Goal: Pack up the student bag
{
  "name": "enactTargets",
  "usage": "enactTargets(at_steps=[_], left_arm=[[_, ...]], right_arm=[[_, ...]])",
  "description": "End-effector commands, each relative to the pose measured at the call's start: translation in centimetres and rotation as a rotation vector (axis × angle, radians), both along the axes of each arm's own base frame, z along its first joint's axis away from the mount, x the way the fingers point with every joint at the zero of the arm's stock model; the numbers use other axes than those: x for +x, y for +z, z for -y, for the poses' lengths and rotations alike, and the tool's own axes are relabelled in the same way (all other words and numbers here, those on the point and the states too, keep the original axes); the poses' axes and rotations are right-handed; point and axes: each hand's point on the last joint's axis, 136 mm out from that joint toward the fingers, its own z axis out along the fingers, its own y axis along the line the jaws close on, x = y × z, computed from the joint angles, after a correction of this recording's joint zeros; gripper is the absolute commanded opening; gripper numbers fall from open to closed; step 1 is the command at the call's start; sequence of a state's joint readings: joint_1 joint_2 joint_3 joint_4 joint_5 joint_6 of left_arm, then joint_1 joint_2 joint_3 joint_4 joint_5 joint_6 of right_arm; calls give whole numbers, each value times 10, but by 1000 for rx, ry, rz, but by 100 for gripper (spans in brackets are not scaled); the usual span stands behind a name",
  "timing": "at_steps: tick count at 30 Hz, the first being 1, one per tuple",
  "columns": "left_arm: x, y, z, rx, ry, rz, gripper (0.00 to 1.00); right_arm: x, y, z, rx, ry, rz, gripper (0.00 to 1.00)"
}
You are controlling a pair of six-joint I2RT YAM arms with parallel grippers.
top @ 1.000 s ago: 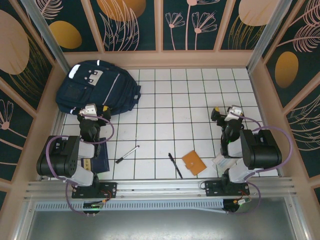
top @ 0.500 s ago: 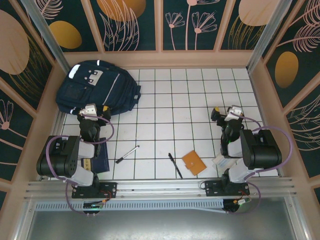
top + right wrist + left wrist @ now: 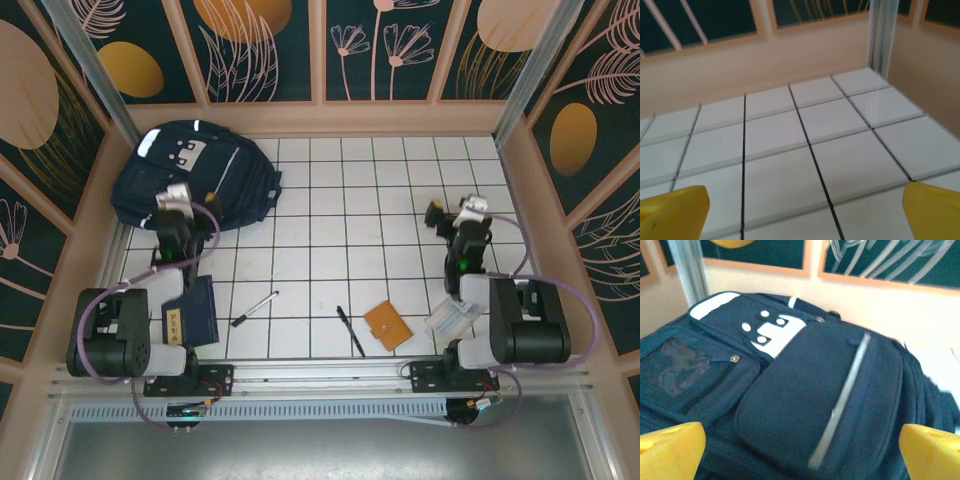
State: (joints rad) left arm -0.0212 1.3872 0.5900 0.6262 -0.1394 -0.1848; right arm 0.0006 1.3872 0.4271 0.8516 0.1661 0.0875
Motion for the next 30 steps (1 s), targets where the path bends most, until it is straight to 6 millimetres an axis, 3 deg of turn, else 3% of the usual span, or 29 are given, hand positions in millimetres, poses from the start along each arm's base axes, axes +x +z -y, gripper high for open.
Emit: enactTargets(at_steps=[1, 3, 5, 8, 11, 17, 22, 25, 28, 30], left_arm=[[-4, -32, 6, -169, 37, -334, 99], [8, -34, 39, -230, -145, -399, 99], [22, -36, 49, -257, -194, -449, 99], [43, -34, 49, -219, -196, -470, 99], [64, -34, 49, -135, -192, -496, 99], [96, -76, 55, 37, -153, -642, 99], [115, -107, 57, 134, -111, -714, 96], [123, -122, 53, 163, -92, -750, 75], [127, -129, 64, 158, -152, -775, 34], [130, -120, 80, 133, -235, -764, 11]], right_arm=[[11, -12, 20, 131, -157, -266, 99], [22, -26, 18, 178, -172, -397, 99], [29, -39, -4, 234, -62, -481, 99], [26, -37, -36, 300, 76, -464, 99], [20, -31, -55, 309, 125, -448, 99], [10, -14, -95, 204, 228, -433, 99], [1, -1, -111, 166, 266, -399, 99], [-2, 9, -116, 175, 293, -367, 99], [-5, 20, -116, 167, 301, -344, 97], [-6, 30, -116, 156, 309, -322, 95]])
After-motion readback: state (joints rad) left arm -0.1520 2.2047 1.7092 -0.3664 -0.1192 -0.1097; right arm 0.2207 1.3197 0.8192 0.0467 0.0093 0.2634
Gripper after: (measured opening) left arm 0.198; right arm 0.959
